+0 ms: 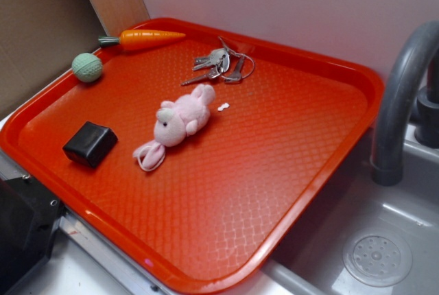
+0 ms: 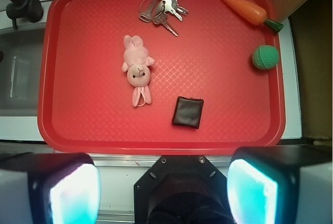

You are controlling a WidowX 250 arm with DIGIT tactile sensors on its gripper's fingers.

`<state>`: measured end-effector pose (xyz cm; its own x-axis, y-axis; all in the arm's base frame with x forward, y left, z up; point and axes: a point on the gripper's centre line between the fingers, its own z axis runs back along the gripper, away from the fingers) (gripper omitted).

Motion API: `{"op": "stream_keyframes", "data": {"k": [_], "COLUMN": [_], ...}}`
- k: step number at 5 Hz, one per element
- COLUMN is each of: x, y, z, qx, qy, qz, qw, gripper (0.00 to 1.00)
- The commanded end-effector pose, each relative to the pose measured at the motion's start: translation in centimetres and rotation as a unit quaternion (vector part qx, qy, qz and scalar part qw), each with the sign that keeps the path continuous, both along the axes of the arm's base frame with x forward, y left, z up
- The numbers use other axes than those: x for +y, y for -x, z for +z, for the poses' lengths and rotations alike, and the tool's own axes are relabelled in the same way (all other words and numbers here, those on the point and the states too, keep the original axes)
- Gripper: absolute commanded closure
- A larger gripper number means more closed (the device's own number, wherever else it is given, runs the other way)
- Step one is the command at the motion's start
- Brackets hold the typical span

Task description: Grab the green ball.

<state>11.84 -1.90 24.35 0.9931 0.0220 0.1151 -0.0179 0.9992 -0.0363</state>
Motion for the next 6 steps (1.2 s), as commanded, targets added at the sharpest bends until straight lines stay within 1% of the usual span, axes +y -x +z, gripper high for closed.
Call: {"op": "stream_keyframes", "data": {"k": [1,2,3,4,5,6], "x": [0.0,3.8,7.7,11.0,14.3,15.8], "y": [0.0,-5.0,-9.1,-12.3,-12.5,-10.7], "z": [0.0,-4.1,-7.2,-10.4,-14.7,-17.1], "qx": [0.000,-0.077,-0.092,-0.098,-0.094,-0.064], "qy": [0.000,-0.011,-0.015,-0.032,-0.055,-0.082], "qz": [0.000,0.124,0.247,0.365,0.476,0.572], "qw": [1.000,0.989,0.965,0.925,0.873,0.814], "gripper": [0.00,0.00,0.00,0.00,0.00,0.00]}}
